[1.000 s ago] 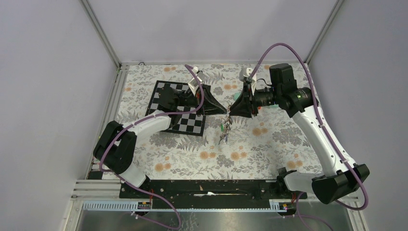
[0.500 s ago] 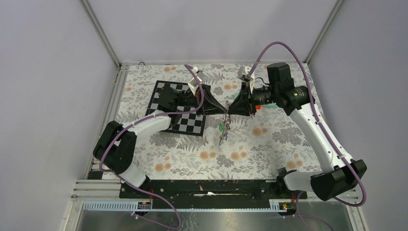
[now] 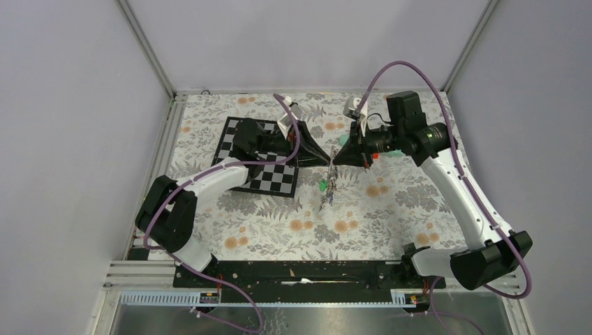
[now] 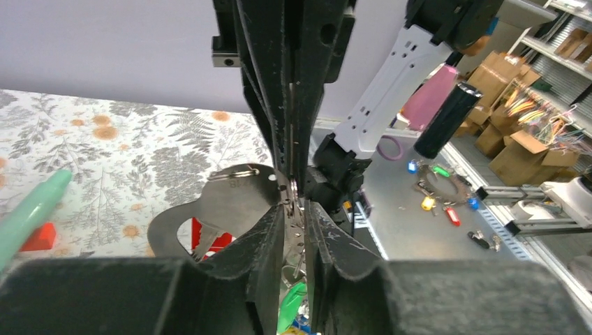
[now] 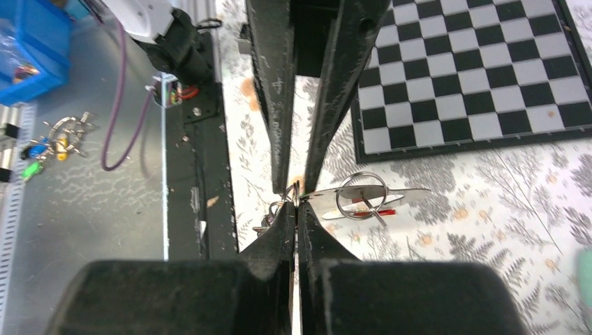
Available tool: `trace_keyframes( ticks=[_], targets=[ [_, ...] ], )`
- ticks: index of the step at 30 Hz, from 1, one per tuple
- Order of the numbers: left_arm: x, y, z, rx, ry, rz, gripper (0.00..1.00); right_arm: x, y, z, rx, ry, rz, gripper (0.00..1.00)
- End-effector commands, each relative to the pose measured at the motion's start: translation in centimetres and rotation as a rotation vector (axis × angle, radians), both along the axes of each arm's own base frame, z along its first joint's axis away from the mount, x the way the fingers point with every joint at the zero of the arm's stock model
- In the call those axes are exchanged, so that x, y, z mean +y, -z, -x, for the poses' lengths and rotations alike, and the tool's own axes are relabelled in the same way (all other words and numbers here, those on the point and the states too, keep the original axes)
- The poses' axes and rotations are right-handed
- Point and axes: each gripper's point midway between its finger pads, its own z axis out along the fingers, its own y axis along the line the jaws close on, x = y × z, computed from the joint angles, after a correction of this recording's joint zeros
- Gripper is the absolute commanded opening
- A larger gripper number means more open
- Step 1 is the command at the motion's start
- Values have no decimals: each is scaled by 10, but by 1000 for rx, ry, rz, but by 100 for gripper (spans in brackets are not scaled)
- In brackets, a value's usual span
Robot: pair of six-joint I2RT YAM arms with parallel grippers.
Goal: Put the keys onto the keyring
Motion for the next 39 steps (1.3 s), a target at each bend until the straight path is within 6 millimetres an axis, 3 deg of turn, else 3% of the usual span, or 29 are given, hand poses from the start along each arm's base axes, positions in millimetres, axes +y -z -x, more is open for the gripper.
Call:
trace_keyframes(
  ticks=[1, 5, 9, 15, 28, 39],
  targets=[
    [-2, -10, -13, -167, -11, -46, 25, -6, 2, -7, -72, 37, 129, 0],
    [-7, 0, -29, -229, -36, -149, 29, -10, 12, -8, -74, 49, 234, 0],
    [-7, 7, -32, -299, -38, -189, 26, -9, 12, -9, -91, 56, 270, 0],
    [-10, 10, -25, -318, -10, -190, 21, -7, 12, -11, -72, 59, 289, 0],
    [-7, 17, -14, -351, 34, -199, 33, -11, 18, -16, -90, 74, 319, 0],
    [-12, 9, -5, -293, 67, -157, 38, -6, 20, -14, -81, 65, 285, 0]
  ],
)
